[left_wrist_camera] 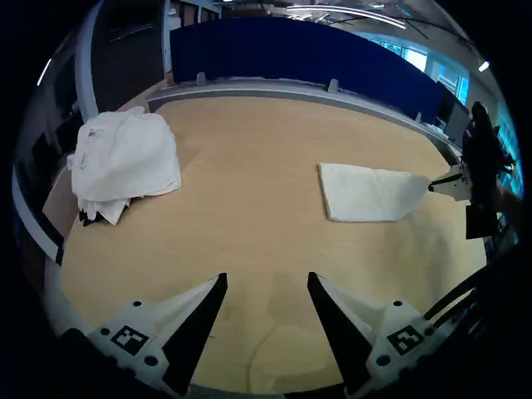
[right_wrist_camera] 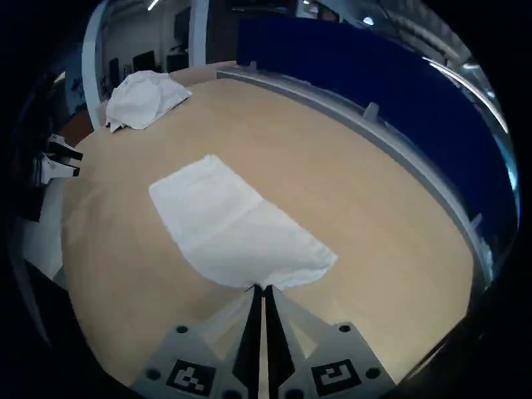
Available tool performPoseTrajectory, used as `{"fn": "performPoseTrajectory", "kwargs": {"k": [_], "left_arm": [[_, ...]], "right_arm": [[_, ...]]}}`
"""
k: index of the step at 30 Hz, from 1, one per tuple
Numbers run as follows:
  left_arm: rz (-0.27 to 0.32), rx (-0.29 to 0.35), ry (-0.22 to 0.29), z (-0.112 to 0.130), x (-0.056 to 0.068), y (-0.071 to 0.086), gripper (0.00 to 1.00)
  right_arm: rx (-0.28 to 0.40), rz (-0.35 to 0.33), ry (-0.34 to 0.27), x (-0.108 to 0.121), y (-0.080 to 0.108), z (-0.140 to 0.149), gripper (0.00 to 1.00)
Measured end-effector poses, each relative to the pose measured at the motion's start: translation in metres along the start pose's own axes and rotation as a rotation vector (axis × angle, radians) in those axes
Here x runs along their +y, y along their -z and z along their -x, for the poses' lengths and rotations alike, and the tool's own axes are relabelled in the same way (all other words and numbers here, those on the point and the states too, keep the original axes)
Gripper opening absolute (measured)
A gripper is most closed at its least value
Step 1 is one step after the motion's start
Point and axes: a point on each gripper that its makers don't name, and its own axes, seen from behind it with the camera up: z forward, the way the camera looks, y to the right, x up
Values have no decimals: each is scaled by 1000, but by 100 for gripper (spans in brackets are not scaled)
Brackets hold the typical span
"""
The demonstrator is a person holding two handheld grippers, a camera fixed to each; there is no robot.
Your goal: Fold towel
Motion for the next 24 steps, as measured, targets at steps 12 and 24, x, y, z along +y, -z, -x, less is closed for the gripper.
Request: {"fn": "performPoseTrajectory", "kwargs": {"k": [12,24], "left_arm": [[-11,43,64,-6,-11,14,89],[-22,61,92,-9,-19,32,89]], "right_arm": [[39,-15,111,-12,-4,-64,3],[40,-65,179,-40,-27,-89,3]]}}
